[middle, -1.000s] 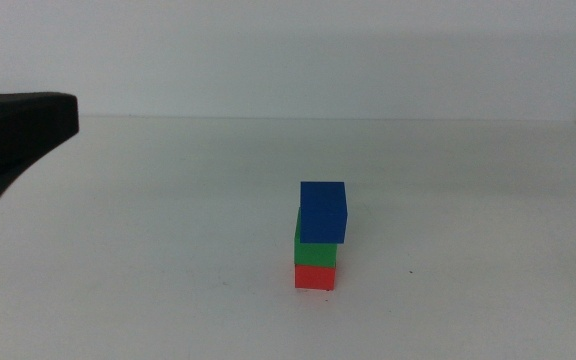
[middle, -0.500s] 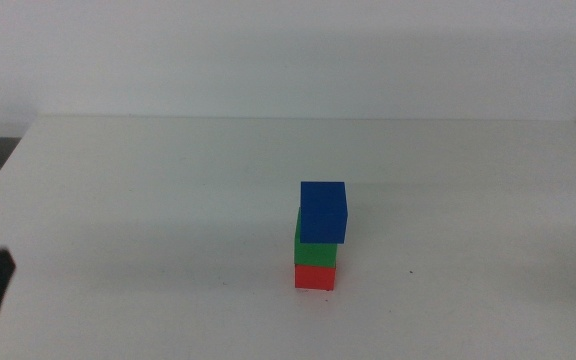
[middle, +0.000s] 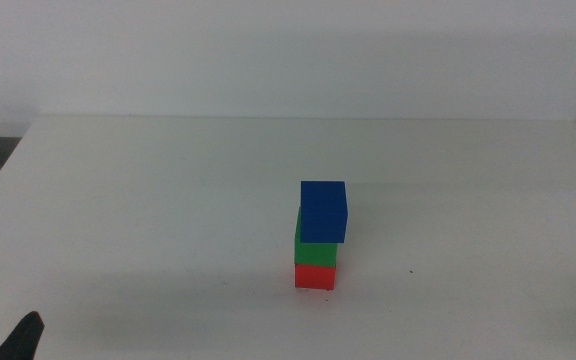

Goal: Stack red cubes first, then green, then blue cubes in a specific spot.

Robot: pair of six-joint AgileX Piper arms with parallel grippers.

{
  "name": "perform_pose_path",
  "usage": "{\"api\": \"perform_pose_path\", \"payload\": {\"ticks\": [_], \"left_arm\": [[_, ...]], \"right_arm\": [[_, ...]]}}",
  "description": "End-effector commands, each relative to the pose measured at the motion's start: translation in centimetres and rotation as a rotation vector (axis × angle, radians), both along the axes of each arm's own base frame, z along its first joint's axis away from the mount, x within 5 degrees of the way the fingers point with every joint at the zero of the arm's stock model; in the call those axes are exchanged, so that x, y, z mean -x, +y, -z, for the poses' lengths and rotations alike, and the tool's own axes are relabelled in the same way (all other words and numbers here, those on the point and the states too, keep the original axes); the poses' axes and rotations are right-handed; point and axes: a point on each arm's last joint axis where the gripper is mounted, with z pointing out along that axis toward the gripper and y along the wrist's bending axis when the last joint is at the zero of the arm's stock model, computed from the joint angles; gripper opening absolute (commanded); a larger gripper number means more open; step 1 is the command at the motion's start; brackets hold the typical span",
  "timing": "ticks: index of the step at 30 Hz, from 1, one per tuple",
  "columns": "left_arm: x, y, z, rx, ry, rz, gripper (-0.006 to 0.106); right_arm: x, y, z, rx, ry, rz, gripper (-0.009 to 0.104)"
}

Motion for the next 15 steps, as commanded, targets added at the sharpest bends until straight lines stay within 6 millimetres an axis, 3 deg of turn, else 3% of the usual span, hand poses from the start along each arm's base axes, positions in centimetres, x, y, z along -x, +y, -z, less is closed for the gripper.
{"api": "perform_pose_path", "payload": {"ticks": [1, 15], "left_arm": [[-0.01, 0.01, -0.13, 0.014, -0.025, -0.004, 0.094], [-0.04, 0.17, -0.19, 0.01, -0.033, -0.031, 0.094]], "right_arm": [[0.01, -0.05, -0.01, 0.016, -0.01, 0.005, 0.085], [-0.01, -0.03, -0.17, 0.007, -0.029, 0.004, 0.085]]}}
